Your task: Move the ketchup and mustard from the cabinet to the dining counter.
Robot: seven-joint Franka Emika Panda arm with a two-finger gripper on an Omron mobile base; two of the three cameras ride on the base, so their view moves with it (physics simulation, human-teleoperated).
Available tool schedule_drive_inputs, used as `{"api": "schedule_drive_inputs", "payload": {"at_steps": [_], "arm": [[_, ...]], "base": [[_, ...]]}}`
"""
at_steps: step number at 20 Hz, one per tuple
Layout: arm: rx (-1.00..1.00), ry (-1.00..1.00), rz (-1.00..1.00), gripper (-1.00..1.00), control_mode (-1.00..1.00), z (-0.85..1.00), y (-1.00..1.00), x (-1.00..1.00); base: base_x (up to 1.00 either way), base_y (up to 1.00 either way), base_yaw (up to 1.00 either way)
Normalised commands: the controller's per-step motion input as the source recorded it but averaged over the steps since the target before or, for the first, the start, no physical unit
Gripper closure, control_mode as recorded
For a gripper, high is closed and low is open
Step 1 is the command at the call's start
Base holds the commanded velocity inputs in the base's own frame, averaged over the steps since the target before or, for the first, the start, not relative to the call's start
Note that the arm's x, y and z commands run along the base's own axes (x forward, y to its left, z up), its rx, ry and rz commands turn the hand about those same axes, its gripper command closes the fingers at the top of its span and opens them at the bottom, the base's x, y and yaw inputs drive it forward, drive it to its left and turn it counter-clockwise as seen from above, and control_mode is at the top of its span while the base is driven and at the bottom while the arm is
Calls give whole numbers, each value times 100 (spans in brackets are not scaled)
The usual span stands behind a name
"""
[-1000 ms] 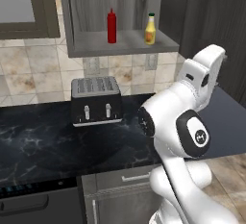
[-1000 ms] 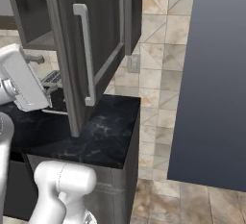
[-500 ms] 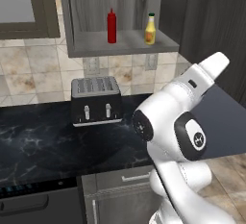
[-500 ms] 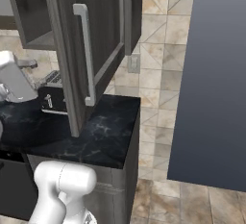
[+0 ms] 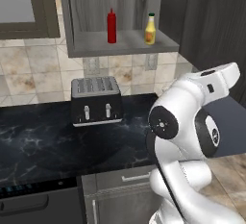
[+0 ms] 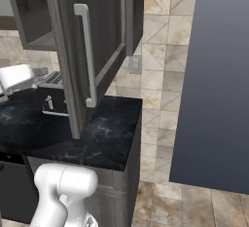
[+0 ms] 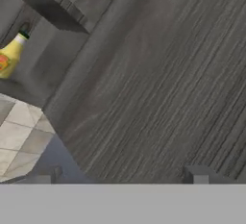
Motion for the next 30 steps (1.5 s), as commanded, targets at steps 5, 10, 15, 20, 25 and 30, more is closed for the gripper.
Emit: {"api": "schedule_drive_inputs", "payload": {"at_steps": [5,10,15,20,25,30], "arm": [[36,-18,31,-100,-100,10,0,36],[29,-19,33,-100,-100,11,-1,27],[11,-15,20,-100,-100,1,0,30],[5,-3,6,-100,-100,0,7,38],[0,3,0,-100,-100,0,14,31],[0,5,0,-100,-100,0,7,27]], "base": [[0,0,0],[0,0,0],[0,0,0],[0,0,0],[0,0,0],[0,0,0]]}}
